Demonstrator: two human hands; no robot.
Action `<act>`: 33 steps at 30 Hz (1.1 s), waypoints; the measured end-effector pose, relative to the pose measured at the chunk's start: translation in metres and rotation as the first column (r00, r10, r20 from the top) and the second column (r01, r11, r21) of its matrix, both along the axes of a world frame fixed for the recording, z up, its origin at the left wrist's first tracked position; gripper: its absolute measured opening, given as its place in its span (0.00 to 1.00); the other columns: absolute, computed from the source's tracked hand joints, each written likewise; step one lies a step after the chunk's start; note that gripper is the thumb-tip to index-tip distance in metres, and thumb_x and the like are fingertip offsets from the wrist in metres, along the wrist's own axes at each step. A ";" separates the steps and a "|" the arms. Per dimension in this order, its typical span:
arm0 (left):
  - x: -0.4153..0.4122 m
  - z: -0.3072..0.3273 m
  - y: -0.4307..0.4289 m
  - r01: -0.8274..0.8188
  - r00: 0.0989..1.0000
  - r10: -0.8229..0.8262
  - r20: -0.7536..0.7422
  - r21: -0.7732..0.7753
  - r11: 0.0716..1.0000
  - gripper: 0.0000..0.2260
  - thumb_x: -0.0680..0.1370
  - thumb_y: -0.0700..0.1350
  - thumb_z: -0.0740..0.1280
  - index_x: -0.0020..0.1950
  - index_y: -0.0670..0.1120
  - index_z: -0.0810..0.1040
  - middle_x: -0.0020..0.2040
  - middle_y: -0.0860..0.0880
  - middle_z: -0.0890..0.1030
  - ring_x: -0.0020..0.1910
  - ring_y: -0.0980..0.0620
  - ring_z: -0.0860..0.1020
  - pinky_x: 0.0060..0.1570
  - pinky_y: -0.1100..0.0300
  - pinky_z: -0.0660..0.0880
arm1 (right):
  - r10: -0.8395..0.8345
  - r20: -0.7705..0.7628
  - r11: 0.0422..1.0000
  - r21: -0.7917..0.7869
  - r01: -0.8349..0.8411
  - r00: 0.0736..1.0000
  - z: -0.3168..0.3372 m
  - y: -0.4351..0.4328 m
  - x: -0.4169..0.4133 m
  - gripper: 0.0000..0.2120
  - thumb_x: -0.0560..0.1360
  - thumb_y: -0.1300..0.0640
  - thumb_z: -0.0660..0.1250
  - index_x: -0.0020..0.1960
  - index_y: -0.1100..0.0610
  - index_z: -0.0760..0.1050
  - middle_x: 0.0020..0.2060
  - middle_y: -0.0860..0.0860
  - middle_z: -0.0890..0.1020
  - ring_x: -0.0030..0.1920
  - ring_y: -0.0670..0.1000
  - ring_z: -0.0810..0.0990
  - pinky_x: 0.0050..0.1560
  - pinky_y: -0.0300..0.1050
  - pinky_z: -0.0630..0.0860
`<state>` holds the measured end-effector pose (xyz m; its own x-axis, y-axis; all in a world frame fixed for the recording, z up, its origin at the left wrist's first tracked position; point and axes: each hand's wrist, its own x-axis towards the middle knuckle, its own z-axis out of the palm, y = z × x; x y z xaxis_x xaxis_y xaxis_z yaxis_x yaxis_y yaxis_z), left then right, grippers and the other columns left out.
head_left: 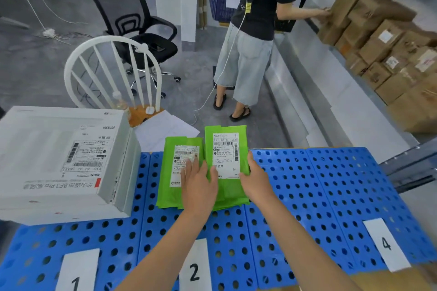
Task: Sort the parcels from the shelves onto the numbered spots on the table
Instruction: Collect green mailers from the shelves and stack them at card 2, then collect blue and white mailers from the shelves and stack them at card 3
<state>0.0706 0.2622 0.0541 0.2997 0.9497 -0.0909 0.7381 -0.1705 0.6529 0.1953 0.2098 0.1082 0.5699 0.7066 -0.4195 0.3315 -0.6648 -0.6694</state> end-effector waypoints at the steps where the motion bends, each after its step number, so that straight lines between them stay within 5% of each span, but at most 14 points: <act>1: 0.002 -0.003 -0.003 0.026 0.998 -0.025 -0.054 0.025 0.999 0.23 0.82 0.55 0.51 0.73 0.45 0.67 0.78 0.46 0.57 0.78 0.48 0.49 0.76 0.52 0.44 | -0.003 0.009 1.000 -0.014 0.003 1.000 -0.003 -0.001 0.004 0.34 0.81 0.64 0.57 0.79 0.45 0.44 0.68 0.54 0.72 0.32 0.46 0.72 0.27 0.37 0.67; 5: 0.006 -0.010 -0.009 0.079 0.983 -0.066 -0.172 0.072 0.994 0.24 0.83 0.55 0.48 0.75 0.46 0.63 0.79 0.45 0.52 0.78 0.49 0.46 0.76 0.52 0.44 | -0.012 -0.014 0.999 -0.050 0.011 1.000 -0.014 -0.002 0.013 0.35 0.80 0.65 0.56 0.79 0.47 0.43 0.71 0.53 0.69 0.32 0.47 0.72 0.27 0.38 0.68; 8: 0.003 -0.017 -0.009 0.105 0.975 -0.088 -0.204 0.071 0.992 0.25 0.83 0.53 0.48 0.79 0.46 0.53 0.79 0.45 0.48 0.78 0.50 0.45 0.77 0.51 0.45 | 0.013 -0.040 0.999 -0.047 -0.015 0.999 -0.018 0.003 0.007 0.34 0.81 0.63 0.58 0.79 0.48 0.43 0.73 0.53 0.66 0.42 0.48 0.78 0.35 0.40 0.74; 11: -0.003 -0.012 -0.007 0.114 0.975 -0.085 -0.207 0.135 0.984 0.26 0.82 0.54 0.45 0.79 0.47 0.51 0.79 0.46 0.52 0.78 0.51 0.48 0.76 0.51 0.44 | 0.029 -0.019 1.000 0.005 -0.029 0.999 -0.014 0.003 0.004 0.32 0.82 0.53 0.58 0.79 0.49 0.43 0.76 0.51 0.60 0.68 0.52 0.71 0.64 0.49 0.71; 12: -0.005 -0.008 -0.003 0.125 0.973 -0.087 -0.213 0.172 0.977 0.27 0.81 0.55 0.43 0.79 0.47 0.52 0.79 0.47 0.53 0.78 0.51 0.50 0.76 0.51 0.44 | 0.009 0.002 0.999 0.047 -0.009 1.000 -0.010 0.001 0.008 0.31 0.82 0.51 0.57 0.79 0.49 0.45 0.76 0.51 0.59 0.69 0.51 0.70 0.68 0.50 0.67; 15: -0.002 0.015 0.017 0.199 0.966 -0.158 -0.203 0.201 0.959 0.26 0.82 0.54 0.44 0.78 0.45 0.53 0.79 0.48 0.53 0.78 0.52 0.49 0.77 0.51 0.44 | -0.042 0.096 0.986 0.163 0.026 0.995 0.011 -0.006 0.029 0.27 0.82 0.48 0.54 0.79 0.48 0.51 0.75 0.52 0.63 0.49 0.41 0.73 0.60 0.51 0.69; 17: 0.013 0.040 0.028 0.277 0.949 -0.233 -0.212 0.214 0.937 0.25 0.83 0.52 0.48 0.79 0.44 0.52 0.79 0.48 0.51 0.78 0.51 0.47 0.77 0.52 0.43 | -0.025 0.181 0.986 0.165 -0.006 0.983 0.032 -0.013 0.044 0.26 0.82 0.48 0.54 0.78 0.50 0.53 0.75 0.53 0.64 0.59 0.45 0.73 0.62 0.49 0.68; 19: 0.036 0.069 0.031 0.389 0.912 -0.324 -0.252 0.280 0.878 0.26 0.83 0.53 0.48 0.78 0.43 0.51 0.79 0.47 0.51 0.78 0.52 0.46 0.76 0.54 0.42 | 0.017 0.291 0.982 0.175 -0.070 0.956 0.056 -0.022 0.056 0.26 0.83 0.49 0.54 0.79 0.53 0.52 0.77 0.52 0.59 0.75 0.49 0.61 0.73 0.48 0.60; 21: 0.060 0.102 0.026 0.476 0.876 -0.387 -0.288 0.384 0.791 0.26 0.83 0.53 0.50 0.78 0.42 0.53 0.79 0.46 0.53 0.78 0.51 0.49 0.75 0.54 0.43 | 0.058 0.436 0.971 0.184 -0.152 0.898 0.081 -0.035 0.068 0.26 0.83 0.51 0.54 0.78 0.56 0.52 0.78 0.52 0.55 0.78 0.49 0.52 0.76 0.48 0.54; 27: 0.130 0.216 -0.034 0.597 0.789 -0.520 -0.327 0.611 0.520 0.26 0.82 0.53 0.53 0.76 0.40 0.59 0.76 0.44 0.62 0.77 0.49 0.55 0.76 0.54 0.49 | -0.110 0.662 0.947 0.297 -0.124 0.741 0.162 -0.124 0.112 0.23 0.83 0.54 0.54 0.77 0.57 0.58 0.76 0.53 0.60 0.77 0.50 0.56 0.75 0.47 0.57; 33: 0.205 0.306 -0.152 0.613 0.714 -0.622 -0.322 0.716 0.333 0.28 0.82 0.55 0.52 0.76 0.39 0.57 0.77 0.43 0.59 0.77 0.48 0.54 0.76 0.53 0.50 | -0.278 0.767 0.948 0.316 0.038 0.578 0.241 -0.261 0.149 0.25 0.83 0.54 0.54 0.77 0.60 0.55 0.77 0.54 0.58 0.77 0.51 0.53 0.75 0.44 0.51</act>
<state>0.2756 0.1102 0.3599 0.8272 0.1948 0.5271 0.2021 -0.9784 0.0444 0.3441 -0.0512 0.3489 0.6981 0.5756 0.4258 0.7121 -0.6199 -0.3295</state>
